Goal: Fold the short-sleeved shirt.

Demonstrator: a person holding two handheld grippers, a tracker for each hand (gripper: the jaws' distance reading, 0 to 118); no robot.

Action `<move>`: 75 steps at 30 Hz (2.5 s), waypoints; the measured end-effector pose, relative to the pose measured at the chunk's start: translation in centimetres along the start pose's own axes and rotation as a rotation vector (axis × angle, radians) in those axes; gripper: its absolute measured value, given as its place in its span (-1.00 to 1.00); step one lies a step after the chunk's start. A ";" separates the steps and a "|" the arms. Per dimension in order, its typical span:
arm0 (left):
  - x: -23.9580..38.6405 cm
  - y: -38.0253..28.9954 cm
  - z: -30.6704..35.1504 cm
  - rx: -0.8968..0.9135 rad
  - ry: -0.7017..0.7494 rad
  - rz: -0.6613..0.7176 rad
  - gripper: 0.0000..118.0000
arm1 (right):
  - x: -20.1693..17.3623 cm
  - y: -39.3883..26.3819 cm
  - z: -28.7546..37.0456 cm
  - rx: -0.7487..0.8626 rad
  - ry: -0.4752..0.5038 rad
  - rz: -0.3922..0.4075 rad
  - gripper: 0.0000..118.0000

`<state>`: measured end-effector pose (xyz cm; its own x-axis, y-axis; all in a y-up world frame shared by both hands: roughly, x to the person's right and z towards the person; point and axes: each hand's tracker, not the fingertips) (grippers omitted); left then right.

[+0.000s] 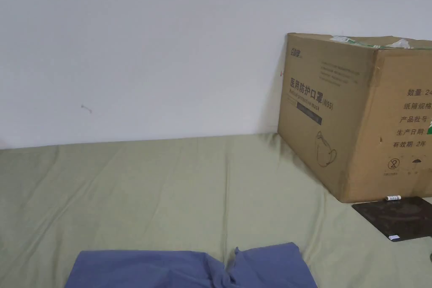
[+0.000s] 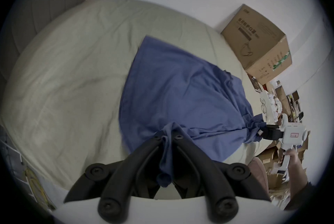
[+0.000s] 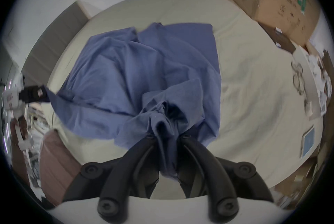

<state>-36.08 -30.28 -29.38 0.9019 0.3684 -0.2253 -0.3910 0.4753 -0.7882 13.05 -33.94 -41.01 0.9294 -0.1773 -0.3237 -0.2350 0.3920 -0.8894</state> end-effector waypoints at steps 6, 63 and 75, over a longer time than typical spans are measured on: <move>-0.5 0.2 -1.6 0.001 -0.008 0.074 0.88 | 1.6 0.4 1.2 0.014 0.071 -0.196 0.98; -1.7 21.8 -23.0 0.065 0.223 -0.388 0.34 | -3.6 4.4 0.5 0.832 -0.120 -0.051 -1.00; 0.8 18.0 -10.8 0.345 0.088 -0.372 -0.97 | 3.0 11.1 -1.1 0.473 0.145 -0.116 -1.00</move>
<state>-40.39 -30.05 -49.88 0.9977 0.0627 -0.0250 -0.0653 0.8026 -0.5929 12.90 -31.11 -52.19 0.8846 -0.3544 -0.3032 0.0531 0.7224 -0.6895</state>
